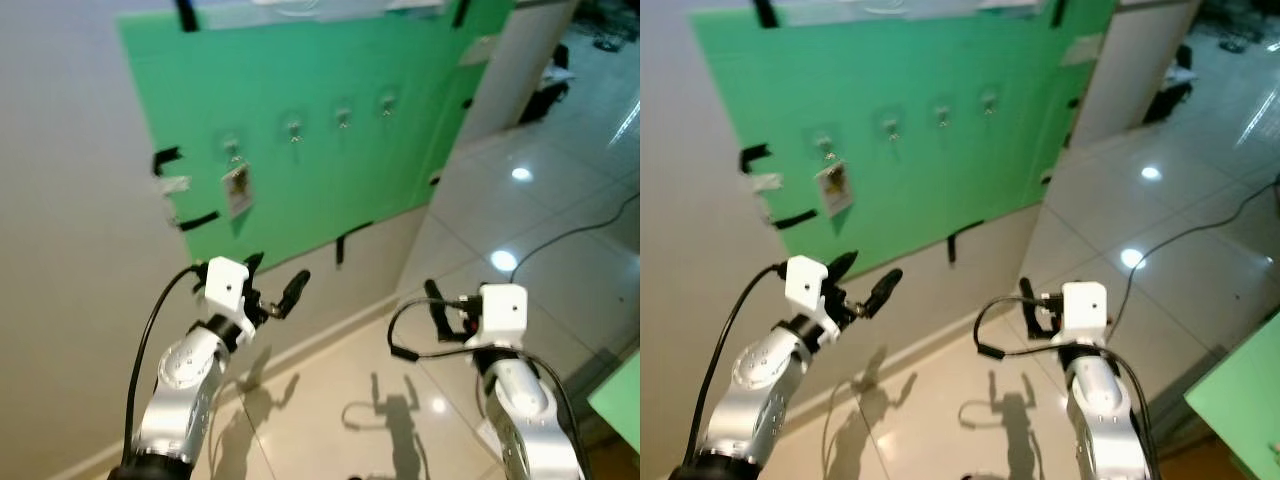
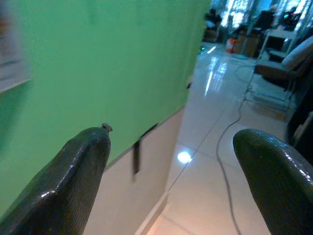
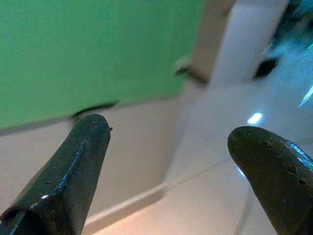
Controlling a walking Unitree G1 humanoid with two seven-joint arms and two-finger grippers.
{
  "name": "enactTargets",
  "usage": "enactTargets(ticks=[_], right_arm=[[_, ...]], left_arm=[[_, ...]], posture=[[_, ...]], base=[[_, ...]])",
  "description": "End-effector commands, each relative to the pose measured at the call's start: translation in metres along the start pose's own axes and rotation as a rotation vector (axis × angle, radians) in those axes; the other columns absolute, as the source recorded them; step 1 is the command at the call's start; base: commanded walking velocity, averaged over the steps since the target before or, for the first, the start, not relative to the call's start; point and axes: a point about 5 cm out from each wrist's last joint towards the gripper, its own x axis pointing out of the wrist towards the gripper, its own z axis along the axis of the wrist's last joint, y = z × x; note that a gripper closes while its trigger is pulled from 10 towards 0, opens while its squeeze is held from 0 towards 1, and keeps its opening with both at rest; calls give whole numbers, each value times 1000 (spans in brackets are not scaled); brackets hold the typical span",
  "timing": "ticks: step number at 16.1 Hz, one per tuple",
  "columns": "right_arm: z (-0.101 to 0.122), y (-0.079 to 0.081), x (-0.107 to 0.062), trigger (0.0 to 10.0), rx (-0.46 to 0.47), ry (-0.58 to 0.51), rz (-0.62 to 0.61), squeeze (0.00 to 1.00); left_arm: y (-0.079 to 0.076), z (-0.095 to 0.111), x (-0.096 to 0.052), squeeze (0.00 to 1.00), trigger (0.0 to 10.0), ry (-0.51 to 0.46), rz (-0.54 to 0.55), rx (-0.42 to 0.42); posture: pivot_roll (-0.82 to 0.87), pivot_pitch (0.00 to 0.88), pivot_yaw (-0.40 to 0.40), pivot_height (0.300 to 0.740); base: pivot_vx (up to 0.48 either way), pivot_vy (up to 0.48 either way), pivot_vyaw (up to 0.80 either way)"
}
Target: Hang keys on a hook
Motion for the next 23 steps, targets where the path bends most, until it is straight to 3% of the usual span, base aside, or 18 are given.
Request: enactTargets(ticks=[1, 4, 5, 6, 7, 22, 23], right_arm=[[11, -14, -4, 10000, -60, -84, -70, 0], [8, -20, -7, 10000, -34, -74, -111, 0], [4, -23, -8, 10000, -4, -46, -138, 651], [4, -23, -8, 10000, -4, -46, -138, 651], [0, -25, -9, 10000, 25, -18, -160, 1000], [2, -21, -7, 10000, 28, -49, -171, 1000], [-1, -22, -7, 10000, 47, -34, -176, 1000]], left_arm=[[-1, 11, 7, 0, 10000, -61, 10, -8], [2, 14, 7, 0, 10000, -79, 27, -8], [3, 15, 8, 0, 10000, -84, 34, -4], [3, 15, 8, 0, 10000, -84, 34, -4], [5, 16, 9, 0, 10000, -84, 40, 2], [9, 15, 13, 0, 10000, -58, 45, 35], [12, 11, 14, 0, 10000, -45, 65, -5]], posture=[[-77, 0, 9, 740], [-79, 0, 6, 740], [-79, 0, 4, 740], [-79, 0, 4, 740], [-79, 0, 4, 740], [-79, 0, 10, 740], [-80, 0, 11, 740]], base=[[0, 0, -556], [0, 0, -558], [0, 0, -556], [0, 0, -556], [0, 0, -550], [0, 0, -586], [0, 0, -650]])
